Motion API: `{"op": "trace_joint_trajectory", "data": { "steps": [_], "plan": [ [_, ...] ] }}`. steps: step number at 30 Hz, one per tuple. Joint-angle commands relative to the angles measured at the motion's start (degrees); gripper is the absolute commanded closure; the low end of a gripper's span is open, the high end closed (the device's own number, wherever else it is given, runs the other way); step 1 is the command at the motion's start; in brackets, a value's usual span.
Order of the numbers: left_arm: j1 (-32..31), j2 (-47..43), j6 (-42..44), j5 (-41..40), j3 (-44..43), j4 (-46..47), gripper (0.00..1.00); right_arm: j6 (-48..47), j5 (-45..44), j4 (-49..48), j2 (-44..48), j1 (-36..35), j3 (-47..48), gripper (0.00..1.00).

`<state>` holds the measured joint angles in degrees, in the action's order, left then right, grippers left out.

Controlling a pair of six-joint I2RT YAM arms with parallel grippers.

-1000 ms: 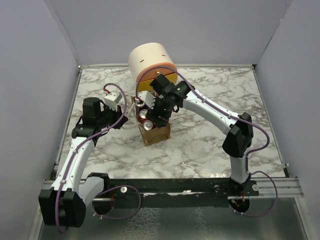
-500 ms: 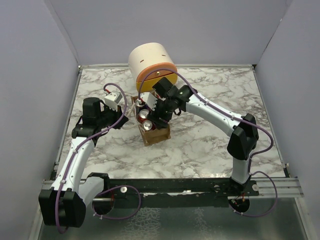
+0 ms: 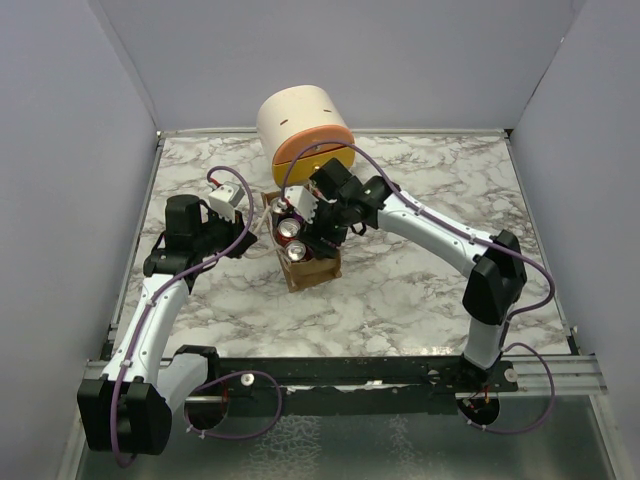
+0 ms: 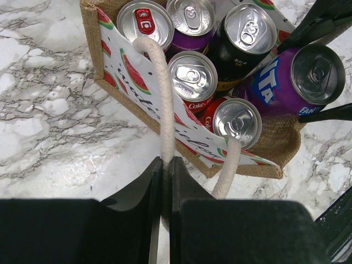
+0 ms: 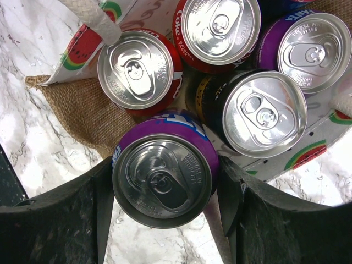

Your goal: Place the beverage into the canvas bag

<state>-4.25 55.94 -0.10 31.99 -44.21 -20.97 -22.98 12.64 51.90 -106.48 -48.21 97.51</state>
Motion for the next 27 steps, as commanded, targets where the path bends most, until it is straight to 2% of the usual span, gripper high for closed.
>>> {"op": "trace_joint_trajectory", "data": {
  "steps": [1, 12, 27],
  "plan": [
    [-0.24, -0.72, -0.12, 1.5, 0.7, 1.65, 1.0, -0.57, -3.27, -1.23, 3.16, -0.1, -3.27, 0.46],
    [-0.23, -0.48, -0.25, 1.63, 0.5, 1.58, 1.0, -0.57, -3.33, -5.32, 3.61, 0.02, -8.15, 0.37],
    [-0.23, -0.45, -0.32, 1.63, 0.58, 1.65, 1.0, 0.07, -3.14, -4.9, 2.47, 0.22, -6.55, 0.22]
  ]
}}
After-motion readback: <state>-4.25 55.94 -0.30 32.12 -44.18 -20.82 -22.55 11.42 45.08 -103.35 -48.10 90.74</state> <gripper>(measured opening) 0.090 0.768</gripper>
